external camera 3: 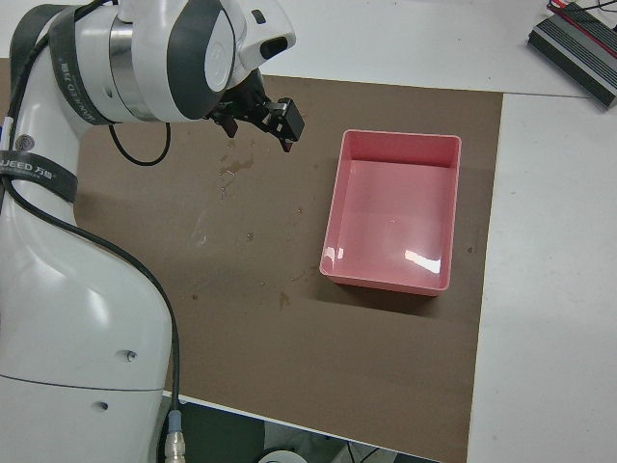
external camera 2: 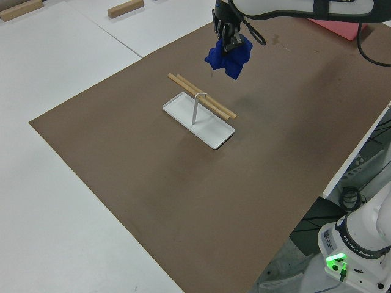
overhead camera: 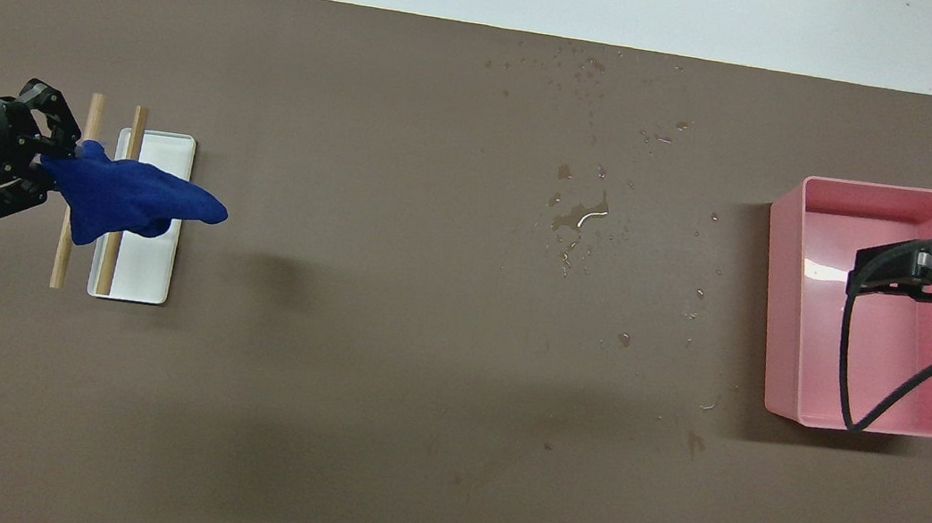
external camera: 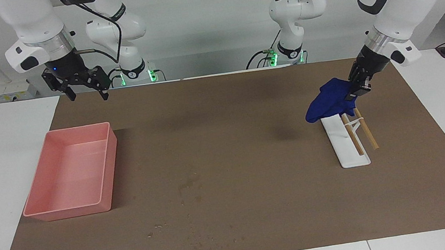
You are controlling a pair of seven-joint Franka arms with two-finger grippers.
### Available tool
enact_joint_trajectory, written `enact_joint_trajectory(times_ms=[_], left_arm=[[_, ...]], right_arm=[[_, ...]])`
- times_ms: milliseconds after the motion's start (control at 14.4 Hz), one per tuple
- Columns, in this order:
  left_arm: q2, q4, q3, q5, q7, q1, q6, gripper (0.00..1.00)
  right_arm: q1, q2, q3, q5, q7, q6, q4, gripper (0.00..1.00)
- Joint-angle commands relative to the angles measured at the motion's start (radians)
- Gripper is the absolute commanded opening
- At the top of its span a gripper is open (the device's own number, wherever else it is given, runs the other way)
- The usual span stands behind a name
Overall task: Wipe water with towel using both arms
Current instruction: 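Lift the blue cloth with the left gripper while the right gripper approaches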
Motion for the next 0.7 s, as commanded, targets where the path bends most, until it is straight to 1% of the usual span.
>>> enact_joint_trajectory(times_ms=[0, 139, 278, 417, 556, 626], left_arm=[[-0.009, 0.023, -0.104, -0.068, -0.291, -0.017, -0.008, 0.00], [-0.004, 0.041, -0.215, -0.069, -0.461, -0.037, 0.049, 0.00], [-0.001, 0.038, -0.270, -0.076, -0.610, -0.077, 0.115, 0.00], [-0.004, 0.043, -0.278, -0.076, -0.709, -0.167, 0.139, 0.00], [-0.003, 0.041, -0.278, -0.076, -0.807, -0.261, 0.246, 0.00], [0.000, 0.038, -0.278, -0.070, -0.879, -0.293, 0.303, 0.00]], right_arm=[[0.016, -0.012, 0.007, 0.072, 0.190, 0.032, -0.014, 0.99], [0.048, -0.009, 0.008, 0.127, 0.411, 0.040, -0.008, 0.98], [0.073, -0.008, 0.008, 0.208, 0.649, 0.055, -0.002, 0.99], [0.122, -0.006, 0.008, 0.250, 0.877, 0.106, -0.002, 1.00], [0.169, -0.003, 0.008, 0.278, 1.094, 0.147, -0.003, 1.00], [0.195, 0.010, 0.008, 0.278, 1.168, 0.156, -0.003, 1.00]])
